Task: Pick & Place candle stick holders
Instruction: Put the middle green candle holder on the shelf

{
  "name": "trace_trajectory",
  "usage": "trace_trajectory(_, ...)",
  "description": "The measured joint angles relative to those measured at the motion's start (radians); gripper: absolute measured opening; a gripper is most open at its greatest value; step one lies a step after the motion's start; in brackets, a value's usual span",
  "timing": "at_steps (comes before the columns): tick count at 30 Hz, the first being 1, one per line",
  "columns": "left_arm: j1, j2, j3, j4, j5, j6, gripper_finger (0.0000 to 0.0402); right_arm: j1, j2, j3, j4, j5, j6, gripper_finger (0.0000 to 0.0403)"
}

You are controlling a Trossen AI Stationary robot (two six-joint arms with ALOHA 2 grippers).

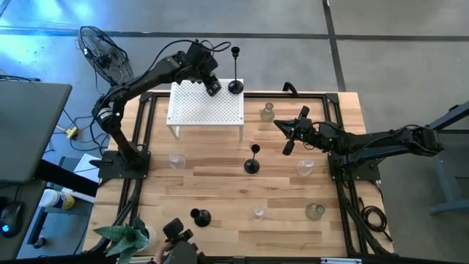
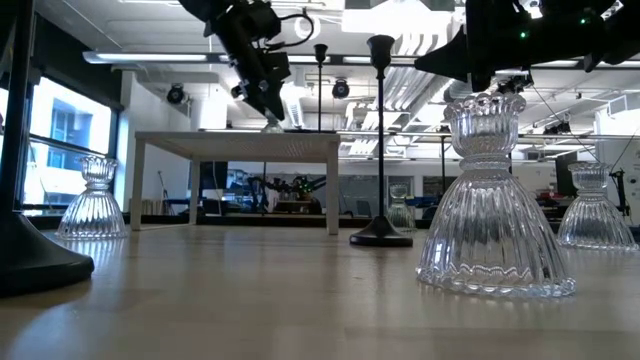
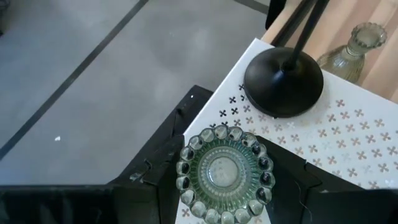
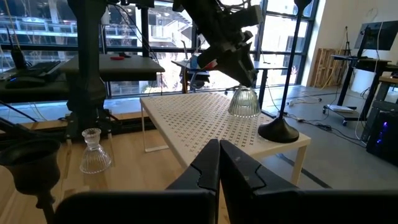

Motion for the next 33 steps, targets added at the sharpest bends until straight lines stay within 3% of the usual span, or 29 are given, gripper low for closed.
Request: trace_trajectory(33,0.052,-0.001,-0.011,-0.009,0.082,-0.037,0.0168,0.000,0.000,0.000,-0.001,-0.004,-0.007,0.0001)
